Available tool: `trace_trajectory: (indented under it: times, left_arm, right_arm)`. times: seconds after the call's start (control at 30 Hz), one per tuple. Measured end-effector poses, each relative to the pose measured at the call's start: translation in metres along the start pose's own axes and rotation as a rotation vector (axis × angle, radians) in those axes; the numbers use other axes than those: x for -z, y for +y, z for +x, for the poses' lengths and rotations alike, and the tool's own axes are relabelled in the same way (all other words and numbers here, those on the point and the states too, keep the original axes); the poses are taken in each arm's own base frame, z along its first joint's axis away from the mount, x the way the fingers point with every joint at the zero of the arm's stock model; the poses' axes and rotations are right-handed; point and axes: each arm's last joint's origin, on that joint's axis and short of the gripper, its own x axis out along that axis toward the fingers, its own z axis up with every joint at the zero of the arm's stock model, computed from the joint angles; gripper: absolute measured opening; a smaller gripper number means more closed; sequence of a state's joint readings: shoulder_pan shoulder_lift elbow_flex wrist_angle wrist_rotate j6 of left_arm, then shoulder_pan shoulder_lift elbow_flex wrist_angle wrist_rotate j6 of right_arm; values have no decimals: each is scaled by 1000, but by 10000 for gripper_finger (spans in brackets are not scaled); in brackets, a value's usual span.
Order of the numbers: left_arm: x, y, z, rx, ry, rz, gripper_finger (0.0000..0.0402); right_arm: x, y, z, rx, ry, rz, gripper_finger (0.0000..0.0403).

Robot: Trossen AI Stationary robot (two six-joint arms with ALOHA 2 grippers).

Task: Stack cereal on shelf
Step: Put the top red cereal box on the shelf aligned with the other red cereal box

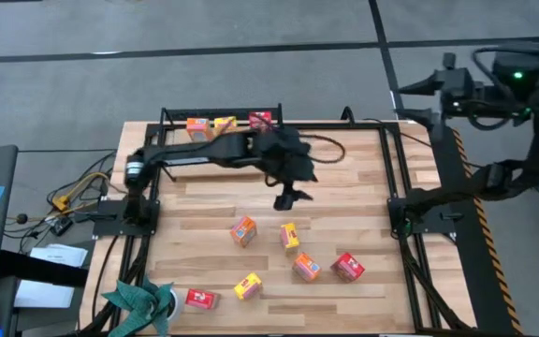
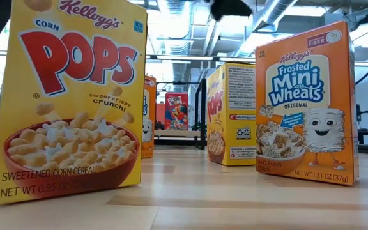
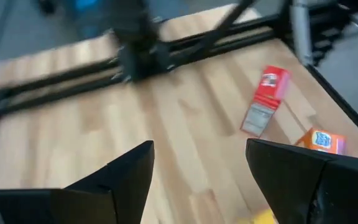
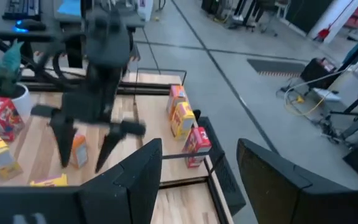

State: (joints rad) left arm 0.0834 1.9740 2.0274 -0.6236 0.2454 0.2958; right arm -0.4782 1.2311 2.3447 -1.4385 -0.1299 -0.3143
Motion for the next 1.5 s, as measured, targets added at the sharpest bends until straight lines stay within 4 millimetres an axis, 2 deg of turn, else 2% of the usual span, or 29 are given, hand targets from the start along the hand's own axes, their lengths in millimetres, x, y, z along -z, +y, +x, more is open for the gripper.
trace_trajectory:
  times: [0.23, 0.4, 0.57, 0.7, 0.83, 1.0, 1.1, 1.3, 1.5]
  left_arm:
    - [3, -19, 54, 115, -12, 166, 247]
    - [-1, -34, 81, 175, -51, 237, 248]
    - [-5, -46, 94, 241, -66, 264, 268]
    - [-11, -61, 100, 236, -90, 299, 292]
    - [-13, -80, 112, 169, -101, 309, 300]
    - [-7, -101, 140, 200, -161, 246, 298]
    - [-3, -110, 153, 144, -170, 245, 298]
    - [0, -106, 161, 143, -196, 123, 297]
    - [8, -103, 174, 144, -210, 99, 297]
  right_arm:
    - [6, 3, -8, -9, 27, 26, 232]
    - [11, 4, -6, -27, 89, 49, 232]
    - [11, 4, 1, -38, 123, 53, 232]
    - [10, 2, 7, -40, 132, 56, 232]
    - [11, 3, 6, -37, 133, 109, 232]
    - [11, 3, 4, -31, 133, 202, 232]
    - [12, 4, -1, -28, 123, 211, 232]
    - [15, 7, -14, -26, 100, 202, 232]
    - [18, 10, -29, -19, 67, 192, 232]
